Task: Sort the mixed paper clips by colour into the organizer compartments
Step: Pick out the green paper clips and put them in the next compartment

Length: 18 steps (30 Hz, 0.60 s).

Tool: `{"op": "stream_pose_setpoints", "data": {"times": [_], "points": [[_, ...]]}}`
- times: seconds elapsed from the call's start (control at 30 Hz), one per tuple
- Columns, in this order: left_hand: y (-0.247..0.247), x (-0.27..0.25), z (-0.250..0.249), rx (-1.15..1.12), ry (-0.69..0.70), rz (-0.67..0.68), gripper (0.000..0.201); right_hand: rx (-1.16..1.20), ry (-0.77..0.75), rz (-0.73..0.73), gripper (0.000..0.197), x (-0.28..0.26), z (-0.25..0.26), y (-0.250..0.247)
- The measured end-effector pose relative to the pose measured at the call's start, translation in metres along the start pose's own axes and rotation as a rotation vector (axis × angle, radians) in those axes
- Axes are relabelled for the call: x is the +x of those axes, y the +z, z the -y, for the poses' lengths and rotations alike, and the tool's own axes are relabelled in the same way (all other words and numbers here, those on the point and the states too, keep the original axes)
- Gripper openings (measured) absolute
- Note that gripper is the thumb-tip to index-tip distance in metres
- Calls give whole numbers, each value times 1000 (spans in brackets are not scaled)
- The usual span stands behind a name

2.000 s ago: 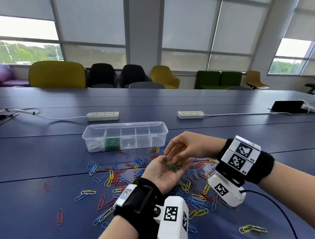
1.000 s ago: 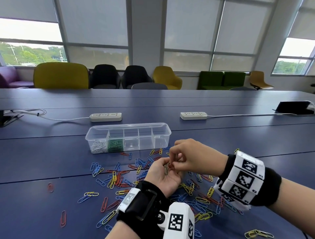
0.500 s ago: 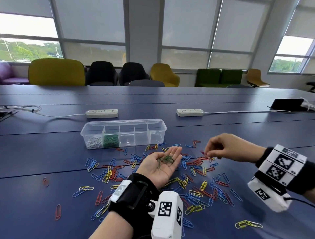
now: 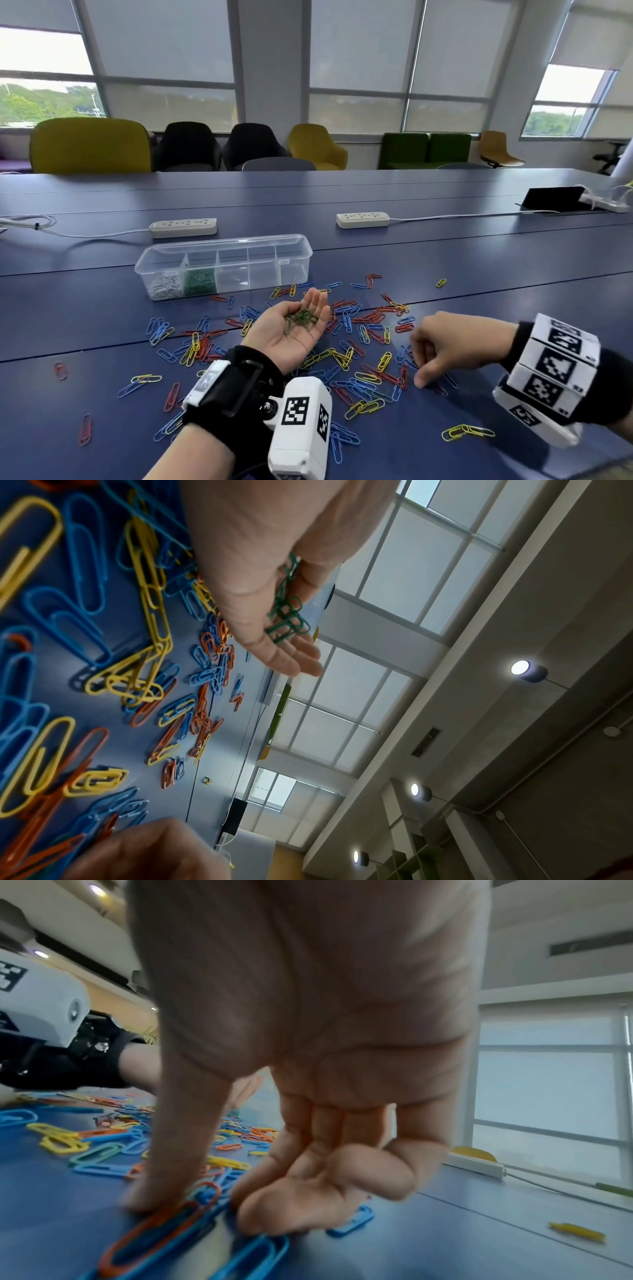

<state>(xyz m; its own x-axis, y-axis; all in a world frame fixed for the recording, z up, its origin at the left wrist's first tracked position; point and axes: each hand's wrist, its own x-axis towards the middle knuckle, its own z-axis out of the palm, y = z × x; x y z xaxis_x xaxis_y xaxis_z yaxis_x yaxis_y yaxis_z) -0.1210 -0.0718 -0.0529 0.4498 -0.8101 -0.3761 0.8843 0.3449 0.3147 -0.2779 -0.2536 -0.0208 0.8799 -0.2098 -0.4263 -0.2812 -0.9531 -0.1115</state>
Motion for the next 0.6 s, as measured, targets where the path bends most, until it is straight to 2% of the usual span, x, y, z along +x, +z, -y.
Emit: {"op": "stream_pose_setpoints", "data": {"times": [0.17, 0.47, 0.6], "points": [[-2, 1, -1, 10, 1, -4, 34, 80, -97, -105, 33, -1, -3, -1], [-3, 1, -4, 10, 4, 12, 36, -41, -102, -179, 4, 6, 0, 6], [-3, 1, -5, 7, 16, 17, 35, -77, -103, -220, 18, 8, -2, 5]]}}
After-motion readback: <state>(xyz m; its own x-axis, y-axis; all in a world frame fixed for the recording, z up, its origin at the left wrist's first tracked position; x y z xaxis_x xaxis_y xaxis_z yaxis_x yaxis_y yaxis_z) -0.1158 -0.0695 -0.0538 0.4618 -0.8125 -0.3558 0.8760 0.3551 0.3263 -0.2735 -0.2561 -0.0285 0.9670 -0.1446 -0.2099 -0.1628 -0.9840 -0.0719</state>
